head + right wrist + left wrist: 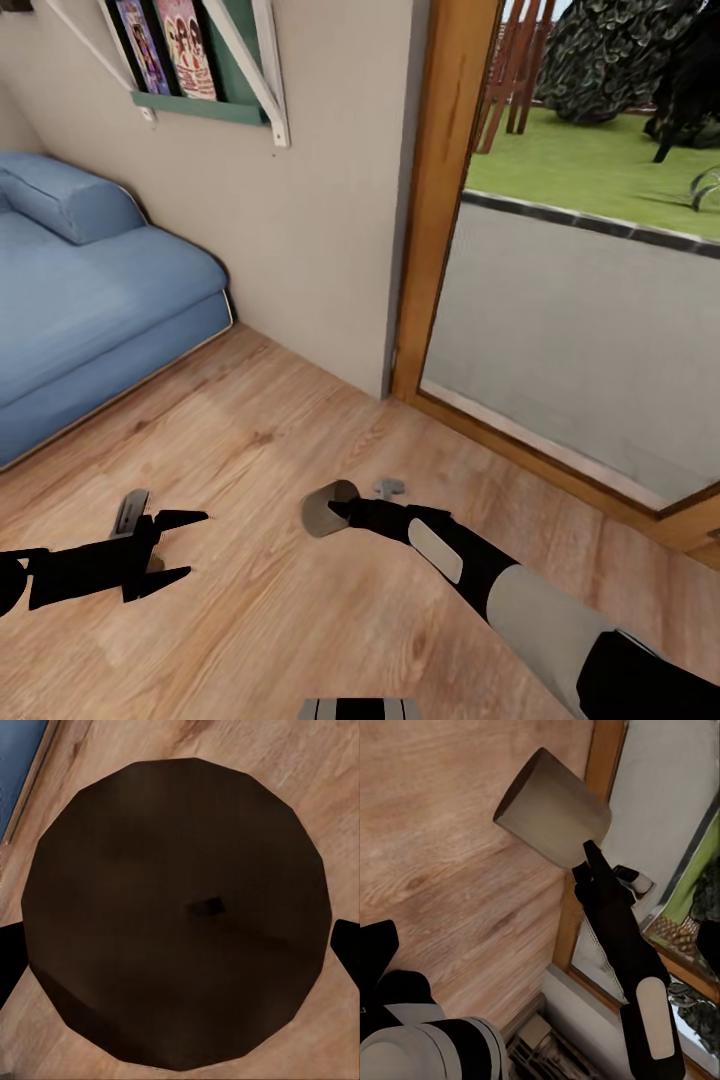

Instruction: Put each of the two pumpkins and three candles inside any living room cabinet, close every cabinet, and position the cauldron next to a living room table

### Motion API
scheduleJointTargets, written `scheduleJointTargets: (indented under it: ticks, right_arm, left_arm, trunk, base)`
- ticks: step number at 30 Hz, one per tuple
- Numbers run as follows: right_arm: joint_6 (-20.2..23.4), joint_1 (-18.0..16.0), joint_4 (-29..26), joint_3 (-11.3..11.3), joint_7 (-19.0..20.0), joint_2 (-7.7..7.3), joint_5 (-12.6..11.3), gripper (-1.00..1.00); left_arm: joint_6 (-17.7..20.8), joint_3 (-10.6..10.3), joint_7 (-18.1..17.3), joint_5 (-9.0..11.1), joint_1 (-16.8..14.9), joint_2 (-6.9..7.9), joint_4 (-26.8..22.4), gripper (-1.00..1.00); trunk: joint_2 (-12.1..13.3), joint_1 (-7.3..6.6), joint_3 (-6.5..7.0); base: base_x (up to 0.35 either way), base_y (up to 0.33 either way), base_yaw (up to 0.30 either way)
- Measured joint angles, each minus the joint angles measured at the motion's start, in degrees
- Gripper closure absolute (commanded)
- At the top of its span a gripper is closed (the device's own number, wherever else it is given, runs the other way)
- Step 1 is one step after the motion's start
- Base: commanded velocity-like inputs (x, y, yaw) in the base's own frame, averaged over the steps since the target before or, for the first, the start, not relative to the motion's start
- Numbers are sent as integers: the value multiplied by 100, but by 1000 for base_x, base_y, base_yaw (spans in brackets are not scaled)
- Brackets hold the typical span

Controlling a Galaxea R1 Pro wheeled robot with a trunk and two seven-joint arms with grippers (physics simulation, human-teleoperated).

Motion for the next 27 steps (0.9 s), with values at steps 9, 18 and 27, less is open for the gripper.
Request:
scheduleJointTargets:
  ticks: [9,18,27]
  right_arm:
    - [0,0,0,0,-4,0,1,100]
    - [-7,0,0,0,-5,0,0,100]
    - [-9,0,0,0,-5,0,0,100]
  left_arm:
    - [0,0,2,0,0,0,0,-100]
    - [-1,0,3,-2,0,0,0,-100]
    - [-1,0,2,-7,0,0,0,-100]
  trunk:
    - [0,0,0]
    - [0,2,0]
    - [0,2,0]
  base:
    - [196,3,253]
    - [54,0,253]
    - [1,0,253]
